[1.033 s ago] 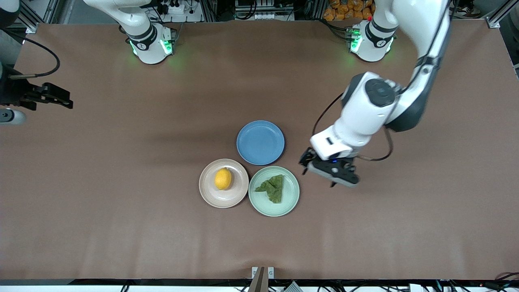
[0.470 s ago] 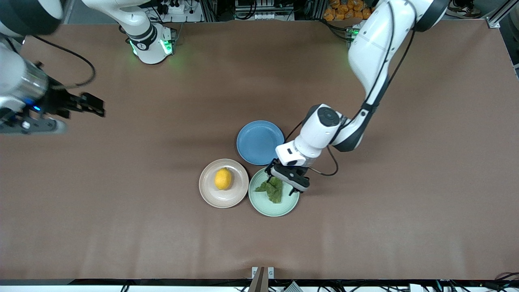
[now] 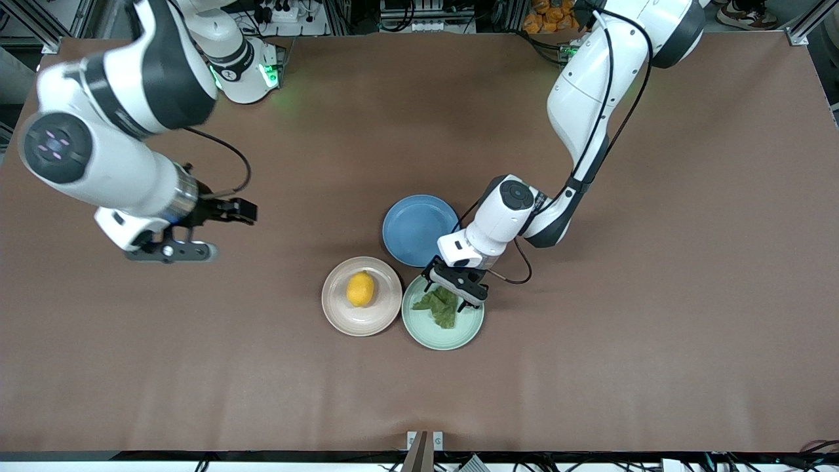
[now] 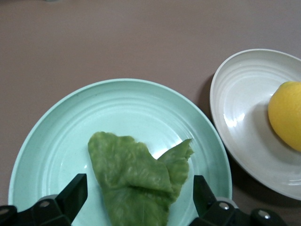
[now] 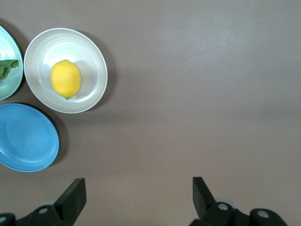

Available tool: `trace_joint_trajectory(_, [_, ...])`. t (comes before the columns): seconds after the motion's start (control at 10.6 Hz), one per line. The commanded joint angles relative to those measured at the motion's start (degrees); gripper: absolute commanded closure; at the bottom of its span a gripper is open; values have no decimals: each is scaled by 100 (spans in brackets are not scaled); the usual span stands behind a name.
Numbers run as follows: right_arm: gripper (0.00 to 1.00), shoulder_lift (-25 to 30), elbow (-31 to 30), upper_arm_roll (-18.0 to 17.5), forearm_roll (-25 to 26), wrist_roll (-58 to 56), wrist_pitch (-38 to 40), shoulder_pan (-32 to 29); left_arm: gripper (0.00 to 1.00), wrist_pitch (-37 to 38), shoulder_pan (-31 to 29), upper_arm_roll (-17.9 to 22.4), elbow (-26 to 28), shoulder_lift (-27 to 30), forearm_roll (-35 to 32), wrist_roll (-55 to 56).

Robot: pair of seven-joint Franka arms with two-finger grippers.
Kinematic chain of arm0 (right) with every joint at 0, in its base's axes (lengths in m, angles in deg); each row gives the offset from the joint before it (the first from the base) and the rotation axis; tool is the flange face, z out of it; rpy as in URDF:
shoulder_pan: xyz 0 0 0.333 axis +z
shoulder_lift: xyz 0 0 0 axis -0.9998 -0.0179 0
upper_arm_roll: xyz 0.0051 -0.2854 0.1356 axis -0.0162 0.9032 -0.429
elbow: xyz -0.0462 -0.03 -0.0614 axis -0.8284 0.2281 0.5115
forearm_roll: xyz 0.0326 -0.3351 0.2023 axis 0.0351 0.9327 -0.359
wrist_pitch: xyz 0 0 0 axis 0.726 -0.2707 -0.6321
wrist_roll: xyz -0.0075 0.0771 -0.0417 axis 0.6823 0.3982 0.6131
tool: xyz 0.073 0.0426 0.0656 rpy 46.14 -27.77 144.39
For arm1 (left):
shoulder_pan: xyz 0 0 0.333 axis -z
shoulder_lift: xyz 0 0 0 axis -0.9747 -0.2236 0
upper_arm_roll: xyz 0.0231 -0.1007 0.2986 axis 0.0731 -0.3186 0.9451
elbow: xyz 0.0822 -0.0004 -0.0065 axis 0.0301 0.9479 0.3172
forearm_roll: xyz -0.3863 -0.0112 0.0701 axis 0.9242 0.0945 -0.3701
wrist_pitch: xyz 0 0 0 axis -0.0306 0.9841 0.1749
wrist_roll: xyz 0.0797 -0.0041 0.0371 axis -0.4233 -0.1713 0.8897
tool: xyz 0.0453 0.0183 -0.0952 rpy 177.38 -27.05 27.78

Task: Pick lemon and lettuce from plates
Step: 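Lower the left gripper onto the lettuce while the right gripper reaches out, then grasp the lettuce with the left gripper while the right gripper nears the lemon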

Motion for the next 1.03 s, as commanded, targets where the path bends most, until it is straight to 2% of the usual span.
trace_joint_trajectory(0.0, [0, -387, 71, 21, -555, 87, -364, 39, 6, -44, 65, 76, -207, -268, -23, 52])
trace_joint_trajectory(0.19, [0, -642, 71, 21, -600, 104, -777, 249, 17, -44, 65, 84, -234, -313, -32, 34])
trace_joint_trajectory(0.38, [0, -879, 71, 21, -583, 296, -1217, 469, 44, -44, 65, 84, -234, -331, -41, 25])
trace_joint_trajectory(0.56, [0, -1073, 71, 21, -583, 726, -1560, 610, 76, -44, 65, 84, -234, -340, -41, 25])
trace_joint_trajectory(0.66, [0, -1169, 80, 21, -583, 737, -1658, 646, 86, -44, 65, 84, -234, -322, -32, 34])
trace_joint_trajectory(0.94, [0, -1485, 80, 21, -583, 1201, -2201, 812, 98, -44, 21, 111, -199, -165, -49, 43])
